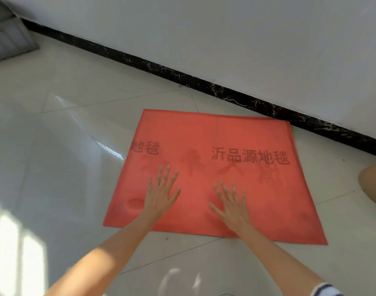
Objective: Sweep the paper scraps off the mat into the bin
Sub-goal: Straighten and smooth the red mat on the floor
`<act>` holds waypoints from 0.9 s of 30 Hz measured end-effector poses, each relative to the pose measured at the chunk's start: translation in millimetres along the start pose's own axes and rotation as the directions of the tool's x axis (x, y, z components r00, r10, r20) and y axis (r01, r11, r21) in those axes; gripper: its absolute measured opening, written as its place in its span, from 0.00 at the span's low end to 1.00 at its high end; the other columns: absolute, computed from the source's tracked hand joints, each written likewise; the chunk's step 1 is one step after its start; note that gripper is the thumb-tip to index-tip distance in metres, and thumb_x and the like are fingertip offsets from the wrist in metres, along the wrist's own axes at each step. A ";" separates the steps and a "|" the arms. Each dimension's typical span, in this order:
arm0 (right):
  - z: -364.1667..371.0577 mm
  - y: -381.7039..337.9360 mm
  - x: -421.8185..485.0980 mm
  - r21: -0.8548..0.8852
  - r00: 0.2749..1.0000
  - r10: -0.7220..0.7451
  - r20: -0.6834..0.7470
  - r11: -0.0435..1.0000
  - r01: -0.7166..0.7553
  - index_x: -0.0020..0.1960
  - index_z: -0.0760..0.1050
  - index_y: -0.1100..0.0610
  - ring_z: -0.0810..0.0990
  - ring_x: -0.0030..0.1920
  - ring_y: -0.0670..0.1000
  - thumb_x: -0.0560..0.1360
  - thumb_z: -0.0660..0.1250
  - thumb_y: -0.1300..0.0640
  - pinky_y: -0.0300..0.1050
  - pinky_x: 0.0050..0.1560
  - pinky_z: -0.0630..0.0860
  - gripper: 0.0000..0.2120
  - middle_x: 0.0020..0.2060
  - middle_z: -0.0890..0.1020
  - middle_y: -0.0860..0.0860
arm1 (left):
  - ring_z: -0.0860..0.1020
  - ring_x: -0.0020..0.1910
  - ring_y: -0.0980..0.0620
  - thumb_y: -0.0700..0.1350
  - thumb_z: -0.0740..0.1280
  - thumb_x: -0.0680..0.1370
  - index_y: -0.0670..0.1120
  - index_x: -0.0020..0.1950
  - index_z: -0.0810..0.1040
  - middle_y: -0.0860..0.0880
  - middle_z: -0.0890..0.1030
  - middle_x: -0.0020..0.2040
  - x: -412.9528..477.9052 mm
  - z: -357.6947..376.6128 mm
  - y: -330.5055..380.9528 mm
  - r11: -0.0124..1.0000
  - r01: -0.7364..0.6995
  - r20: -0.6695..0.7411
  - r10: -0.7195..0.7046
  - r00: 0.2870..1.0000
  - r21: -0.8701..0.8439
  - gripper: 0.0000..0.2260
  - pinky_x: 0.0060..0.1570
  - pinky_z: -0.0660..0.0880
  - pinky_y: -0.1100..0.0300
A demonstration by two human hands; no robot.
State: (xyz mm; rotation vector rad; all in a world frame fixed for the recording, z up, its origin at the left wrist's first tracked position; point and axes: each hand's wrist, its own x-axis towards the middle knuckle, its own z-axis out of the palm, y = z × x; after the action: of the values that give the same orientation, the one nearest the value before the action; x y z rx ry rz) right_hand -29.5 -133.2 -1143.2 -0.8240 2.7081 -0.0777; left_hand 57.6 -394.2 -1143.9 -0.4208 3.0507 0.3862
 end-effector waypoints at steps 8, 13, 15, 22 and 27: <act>32.7 28.9 15.8 0.026 0.988 0.157 0.006 0.987 -0.157 0.73 0.33 0.34 0.36 0.76 0.60 0.65 0.30 0.23 0.70 0.70 0.39 0.39 0.77 0.38 0.44 | 0.43 0.79 0.48 0.65 0.42 0.77 0.60 0.79 0.50 0.54 0.46 0.80 7.6 38.3 -17.6 0.998 0.066 0.067 -0.067 0.996 0.022 0.30 0.70 0.52 0.30; 50.7 31.9 20.4 0.026 0.980 0.201 0.002 0.979 -0.201 0.74 0.34 0.33 0.35 0.76 0.61 0.67 0.33 0.23 0.72 0.69 0.40 0.37 0.77 0.37 0.44 | 0.43 0.79 0.46 0.67 0.38 0.74 0.61 0.79 0.47 0.55 0.43 0.81 19.1 48.2 -40.4 0.973 0.231 0.089 -0.232 0.969 0.017 0.33 0.70 0.46 0.30; 55.5 33.4 20.8 0.011 0.981 0.193 -0.010 0.981 -0.193 0.75 0.37 0.34 0.37 0.76 0.61 0.69 0.36 0.25 0.72 0.69 0.41 0.36 0.77 0.39 0.44 | 0.45 0.80 0.44 0.66 0.44 0.78 0.59 0.80 0.48 0.53 0.46 0.81 21.4 49.9 -50.3 0.952 0.306 0.035 -0.306 0.951 -0.006 0.30 0.71 0.46 0.32; 61.8 33.9 23.9 -0.015 0.976 0.215 -0.026 0.976 -0.216 0.76 0.41 0.34 0.41 0.77 0.61 0.69 0.33 0.24 0.73 0.68 0.46 0.37 0.78 0.44 0.44 | 0.69 0.65 0.36 0.62 0.63 0.76 0.39 0.76 0.60 0.36 0.70 0.69 30.9 33.6 -98.1 0.673 0.718 -0.149 -0.739 0.657 -0.175 0.37 0.61 0.65 0.41; 62.7 31.3 24.0 -0.008 0.976 0.208 -0.069 0.978 -0.209 0.74 0.34 0.32 0.32 0.76 0.57 0.65 0.28 0.23 0.69 0.70 0.38 0.38 0.76 0.36 0.42 | 0.78 0.56 0.38 0.62 0.70 0.72 0.40 0.62 0.75 0.40 0.80 0.56 53.1 4.6 -132.5 0.568 0.726 -0.029 -0.794 0.607 -0.386 0.30 0.56 0.71 0.47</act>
State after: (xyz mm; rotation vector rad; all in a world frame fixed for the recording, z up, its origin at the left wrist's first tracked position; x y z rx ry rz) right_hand -45.8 -118.0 -1213.8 -0.5457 2.8451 -0.0397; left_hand 42.4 -530.4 -1183.8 -1.8173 2.5555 0.8291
